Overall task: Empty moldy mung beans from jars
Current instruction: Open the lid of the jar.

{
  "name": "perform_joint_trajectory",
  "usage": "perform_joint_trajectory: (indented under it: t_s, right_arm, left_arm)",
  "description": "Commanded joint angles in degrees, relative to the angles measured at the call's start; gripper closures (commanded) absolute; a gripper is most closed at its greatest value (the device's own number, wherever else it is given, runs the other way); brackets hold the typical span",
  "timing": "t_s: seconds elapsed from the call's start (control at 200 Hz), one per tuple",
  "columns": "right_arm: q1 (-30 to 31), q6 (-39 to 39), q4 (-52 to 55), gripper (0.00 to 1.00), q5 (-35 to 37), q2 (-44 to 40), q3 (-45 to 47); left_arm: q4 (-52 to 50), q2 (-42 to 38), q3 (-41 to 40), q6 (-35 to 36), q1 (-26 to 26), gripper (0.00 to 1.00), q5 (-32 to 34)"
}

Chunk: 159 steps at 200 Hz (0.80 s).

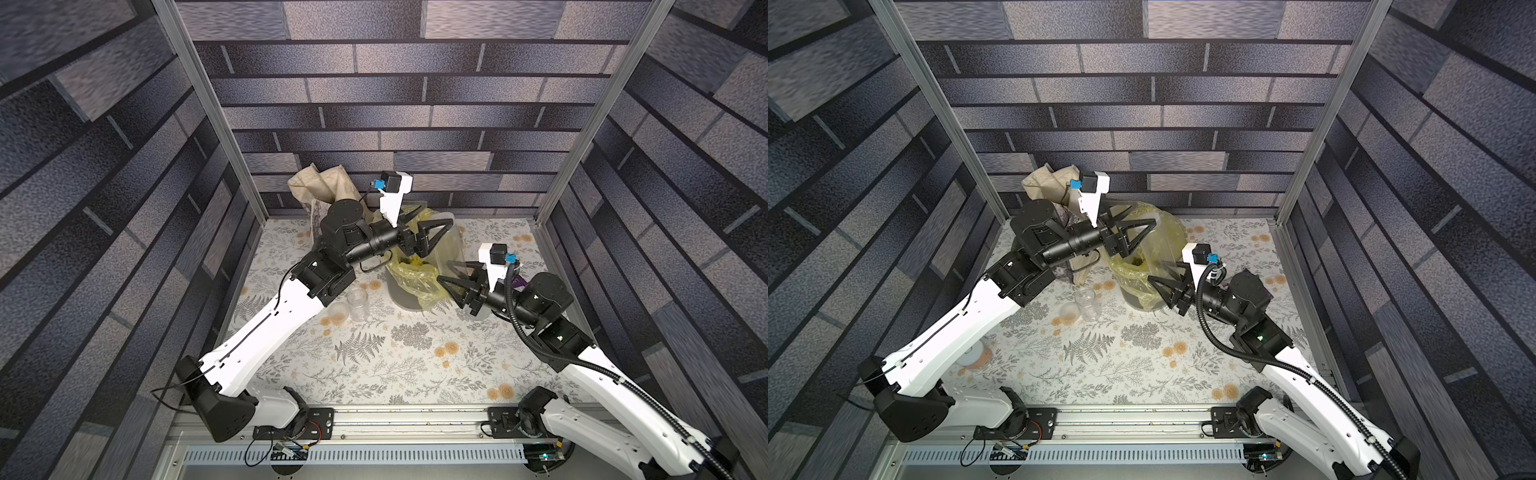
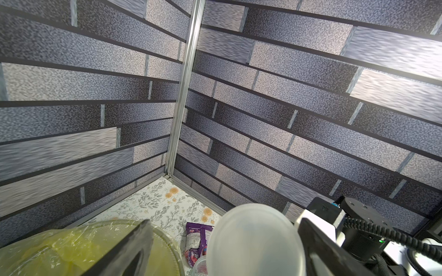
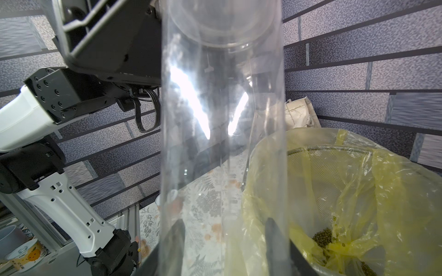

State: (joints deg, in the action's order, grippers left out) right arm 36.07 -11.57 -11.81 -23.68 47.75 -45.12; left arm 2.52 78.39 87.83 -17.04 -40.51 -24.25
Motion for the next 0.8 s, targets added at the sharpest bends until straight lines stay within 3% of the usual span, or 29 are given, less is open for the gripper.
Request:
perform_joint_trajectory:
  t_s: [0.0,0.791]
  right_arm:
    - [-0.10,1.29,-2.96,0.67,-1.30,-1.10,-0.29]
    - [-0.13,3.92,-1.99,0.68,1.31,-0.64,-1.57]
  left_arm:
    - [-1.04,1.13,2.75,-0.45,-0.02,0.08,-1.08]
    - [-3.93,3.44,6.08,-1.53,-0.01,0.09,-3.16]
